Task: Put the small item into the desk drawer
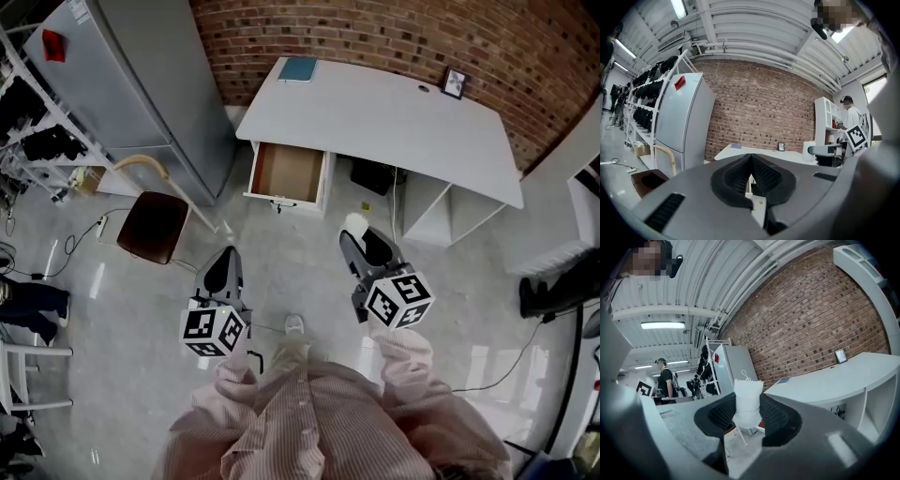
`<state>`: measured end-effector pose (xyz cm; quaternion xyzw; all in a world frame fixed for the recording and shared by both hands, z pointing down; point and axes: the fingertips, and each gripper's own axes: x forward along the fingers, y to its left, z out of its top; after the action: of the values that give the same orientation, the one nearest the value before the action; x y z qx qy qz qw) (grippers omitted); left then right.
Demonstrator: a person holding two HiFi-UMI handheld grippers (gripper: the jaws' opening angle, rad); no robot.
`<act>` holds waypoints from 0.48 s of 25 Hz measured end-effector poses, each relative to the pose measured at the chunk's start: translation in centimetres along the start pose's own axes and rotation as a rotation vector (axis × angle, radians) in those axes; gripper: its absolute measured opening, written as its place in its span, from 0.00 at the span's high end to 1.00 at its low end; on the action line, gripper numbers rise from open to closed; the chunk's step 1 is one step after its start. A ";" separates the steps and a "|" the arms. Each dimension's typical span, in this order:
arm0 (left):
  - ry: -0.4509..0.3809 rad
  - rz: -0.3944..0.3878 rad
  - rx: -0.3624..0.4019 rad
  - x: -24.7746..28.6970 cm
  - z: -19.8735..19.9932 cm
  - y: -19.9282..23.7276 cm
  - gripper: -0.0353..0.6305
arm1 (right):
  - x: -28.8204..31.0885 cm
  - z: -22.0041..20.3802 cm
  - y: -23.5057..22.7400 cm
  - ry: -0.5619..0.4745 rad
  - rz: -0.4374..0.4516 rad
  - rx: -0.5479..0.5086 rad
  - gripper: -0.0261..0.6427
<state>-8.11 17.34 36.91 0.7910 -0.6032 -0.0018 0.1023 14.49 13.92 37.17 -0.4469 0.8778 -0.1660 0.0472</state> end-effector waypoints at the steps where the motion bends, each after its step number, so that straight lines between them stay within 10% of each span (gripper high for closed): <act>1: 0.001 -0.005 0.001 0.8 0.3 0.7 0.95 | 1.0 0.0 0.0 0.005 -0.005 -0.001 0.72; 12: 0.027 -0.067 -0.005 8.9 1.9 7.4 0.95 | 10.4 0.0 -1.1 0.033 -0.065 0.013 0.72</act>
<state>-12.95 6.72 37.30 0.8105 -0.5749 0.0040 0.1123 9.16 5.03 38.23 -0.4719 0.8624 -0.1805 0.0303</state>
